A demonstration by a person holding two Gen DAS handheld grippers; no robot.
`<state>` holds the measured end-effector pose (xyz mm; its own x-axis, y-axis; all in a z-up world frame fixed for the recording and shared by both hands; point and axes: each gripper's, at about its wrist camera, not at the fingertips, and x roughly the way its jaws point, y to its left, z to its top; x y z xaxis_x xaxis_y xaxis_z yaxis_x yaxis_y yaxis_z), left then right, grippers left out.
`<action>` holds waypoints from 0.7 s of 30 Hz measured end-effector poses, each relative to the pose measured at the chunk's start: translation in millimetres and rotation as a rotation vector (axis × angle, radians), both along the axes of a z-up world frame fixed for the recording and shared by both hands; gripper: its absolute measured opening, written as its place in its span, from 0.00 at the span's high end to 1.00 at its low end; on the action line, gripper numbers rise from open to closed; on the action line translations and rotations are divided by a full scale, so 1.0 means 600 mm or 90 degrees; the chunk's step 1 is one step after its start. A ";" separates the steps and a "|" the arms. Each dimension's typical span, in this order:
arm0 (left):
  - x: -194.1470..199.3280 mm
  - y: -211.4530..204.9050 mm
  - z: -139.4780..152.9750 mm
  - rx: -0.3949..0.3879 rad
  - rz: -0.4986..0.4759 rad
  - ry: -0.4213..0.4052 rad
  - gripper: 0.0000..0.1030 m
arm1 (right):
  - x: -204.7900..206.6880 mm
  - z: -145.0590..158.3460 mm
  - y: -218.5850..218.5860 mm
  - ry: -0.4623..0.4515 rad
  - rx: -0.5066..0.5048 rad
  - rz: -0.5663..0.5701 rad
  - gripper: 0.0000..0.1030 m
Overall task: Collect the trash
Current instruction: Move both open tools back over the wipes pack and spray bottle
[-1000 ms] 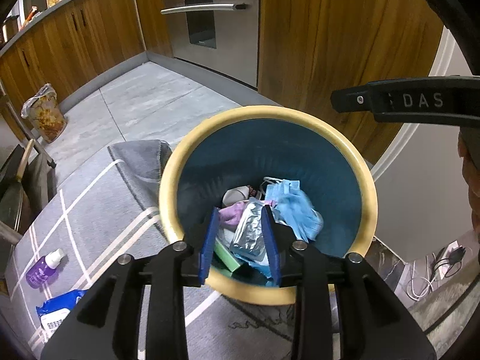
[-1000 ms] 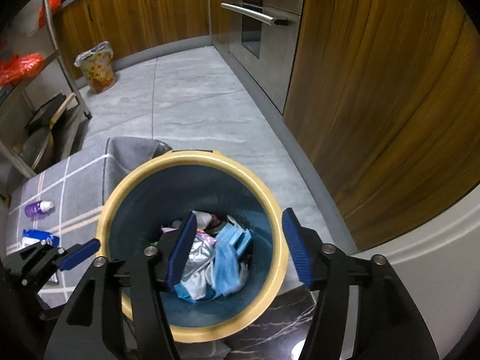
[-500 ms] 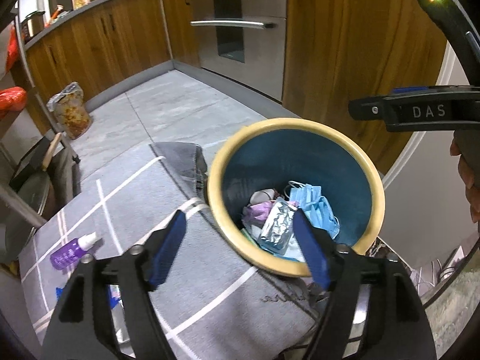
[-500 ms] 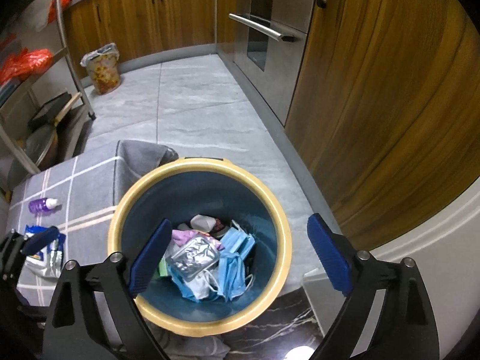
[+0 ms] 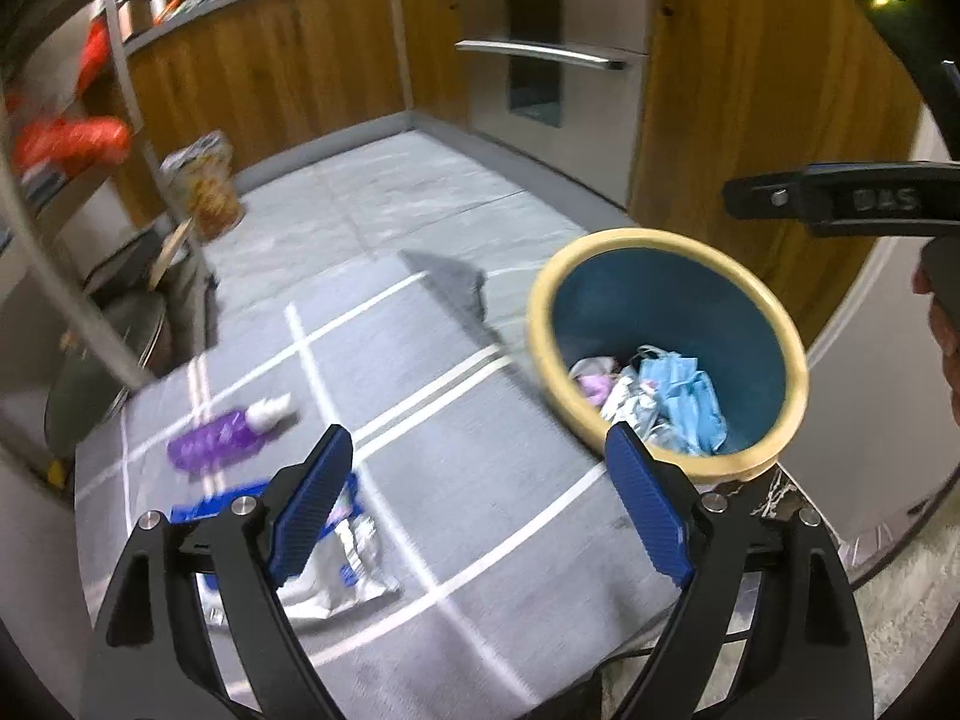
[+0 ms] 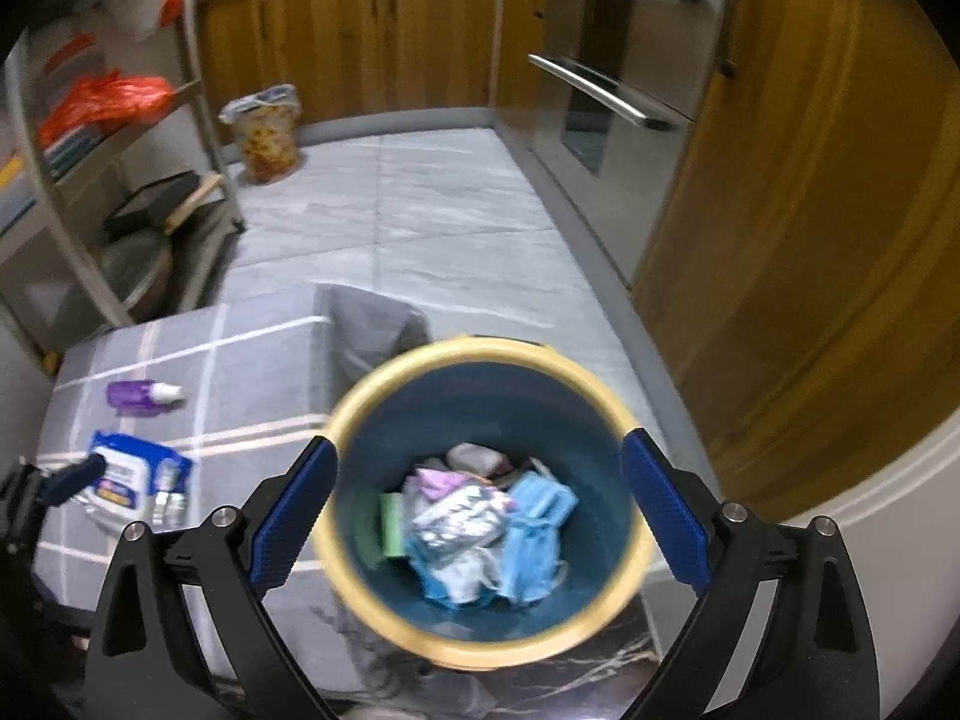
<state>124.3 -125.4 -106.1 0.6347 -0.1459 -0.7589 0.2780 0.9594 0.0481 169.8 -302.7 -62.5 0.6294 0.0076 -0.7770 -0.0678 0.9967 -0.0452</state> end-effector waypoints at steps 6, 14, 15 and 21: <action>-0.014 0.073 -0.005 -0.001 0.062 0.013 0.18 | -0.013 0.021 0.080 -0.023 0.022 0.075 0.08; -0.031 0.153 -0.011 -0.005 0.124 0.015 0.17 | -0.022 0.024 0.189 -0.026 -0.005 0.164 0.08; -0.031 0.166 -0.015 -0.007 0.135 0.020 0.17 | -0.019 0.021 0.196 -0.022 -0.011 0.168 0.08; -0.035 0.248 -0.038 -0.005 0.199 0.045 0.17 | 0.006 -0.006 0.243 0.002 -0.026 0.168 0.08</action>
<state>103.5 23.4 -129.2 0.5953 0.0415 -0.8024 -0.0275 0.9991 0.0313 173.2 -157.1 -66.0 0.6077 0.1391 -0.7819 -0.3250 0.9419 -0.0851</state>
